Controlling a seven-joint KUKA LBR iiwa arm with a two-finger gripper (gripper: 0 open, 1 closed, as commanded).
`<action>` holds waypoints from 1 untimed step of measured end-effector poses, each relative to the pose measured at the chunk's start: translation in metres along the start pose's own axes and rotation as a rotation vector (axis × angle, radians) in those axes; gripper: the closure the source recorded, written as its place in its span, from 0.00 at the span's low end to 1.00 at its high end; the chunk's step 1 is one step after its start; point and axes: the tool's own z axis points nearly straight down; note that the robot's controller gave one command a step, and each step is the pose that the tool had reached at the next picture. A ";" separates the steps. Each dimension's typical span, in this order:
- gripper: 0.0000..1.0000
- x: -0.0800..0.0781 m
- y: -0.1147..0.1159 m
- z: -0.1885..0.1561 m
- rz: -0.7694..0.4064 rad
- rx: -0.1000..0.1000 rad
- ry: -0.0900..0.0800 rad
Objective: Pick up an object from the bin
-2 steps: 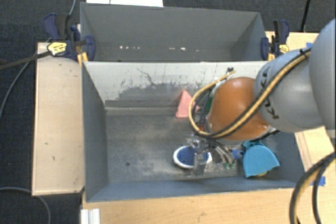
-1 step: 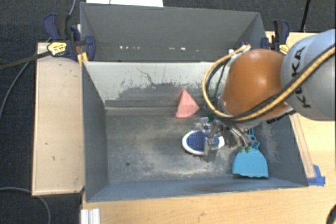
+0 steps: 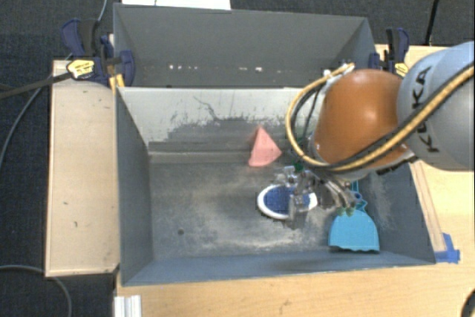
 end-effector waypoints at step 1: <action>1.00 0.005 -0.002 -0.078 0.026 0.000 -0.001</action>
Offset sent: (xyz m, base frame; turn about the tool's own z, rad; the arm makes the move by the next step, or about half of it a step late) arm 0.0000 0.0000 0.0000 0.0000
